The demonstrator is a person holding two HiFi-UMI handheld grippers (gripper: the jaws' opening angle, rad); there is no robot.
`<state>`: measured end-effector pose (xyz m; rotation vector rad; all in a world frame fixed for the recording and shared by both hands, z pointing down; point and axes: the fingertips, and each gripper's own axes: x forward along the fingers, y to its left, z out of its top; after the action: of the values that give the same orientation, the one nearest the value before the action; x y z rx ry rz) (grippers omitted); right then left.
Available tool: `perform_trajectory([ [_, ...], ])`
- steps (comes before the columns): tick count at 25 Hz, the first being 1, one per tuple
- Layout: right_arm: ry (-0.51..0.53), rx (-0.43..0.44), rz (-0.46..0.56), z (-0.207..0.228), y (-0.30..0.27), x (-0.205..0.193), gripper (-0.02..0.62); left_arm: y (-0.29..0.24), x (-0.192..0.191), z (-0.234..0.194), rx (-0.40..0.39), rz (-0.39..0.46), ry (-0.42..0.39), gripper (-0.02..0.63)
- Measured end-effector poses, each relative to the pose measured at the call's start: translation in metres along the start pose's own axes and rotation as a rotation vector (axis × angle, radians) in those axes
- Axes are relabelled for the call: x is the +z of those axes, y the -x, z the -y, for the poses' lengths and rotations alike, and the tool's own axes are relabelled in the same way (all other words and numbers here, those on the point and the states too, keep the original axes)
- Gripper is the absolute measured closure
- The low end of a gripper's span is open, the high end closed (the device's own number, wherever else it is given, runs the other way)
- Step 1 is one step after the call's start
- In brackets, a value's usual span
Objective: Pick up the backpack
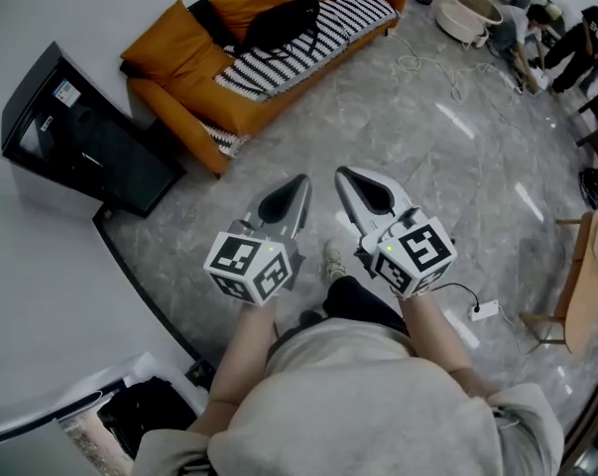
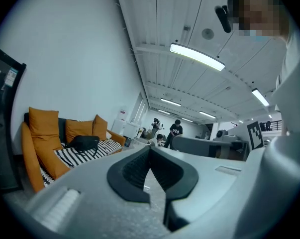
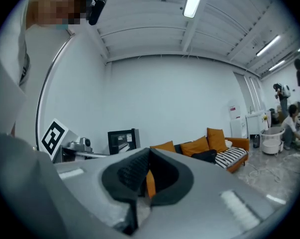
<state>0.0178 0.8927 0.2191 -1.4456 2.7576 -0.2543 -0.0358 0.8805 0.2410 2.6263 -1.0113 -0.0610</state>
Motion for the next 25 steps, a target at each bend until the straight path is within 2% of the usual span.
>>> perform_trajectory([
  [5,-0.035,0.038,0.0,0.062,-0.044,0.019,0.594,-0.076,0.022,-0.029,0.029,-0.015,-0.011,0.598],
  [9,-0.005,0.091,0.009,0.103,-0.08,0.038,0.594,-0.131,0.042,-0.056,0.066,-0.007,-0.008,0.598],
  [12,0.014,0.135,0.002,0.134,-0.095,0.043,0.594,-0.169,0.059,-0.066,0.052,0.005,-0.025,0.598],
  [15,-0.006,0.126,-0.001,0.164,-0.102,0.044,0.594,-0.198,0.066,-0.071,0.062,0.001,-0.054,0.598],
  [25,-0.081,0.115,0.038,0.222,-0.146,0.05,0.594,-0.261,0.056,-0.113,0.066,-0.054,-0.012,0.598],
])
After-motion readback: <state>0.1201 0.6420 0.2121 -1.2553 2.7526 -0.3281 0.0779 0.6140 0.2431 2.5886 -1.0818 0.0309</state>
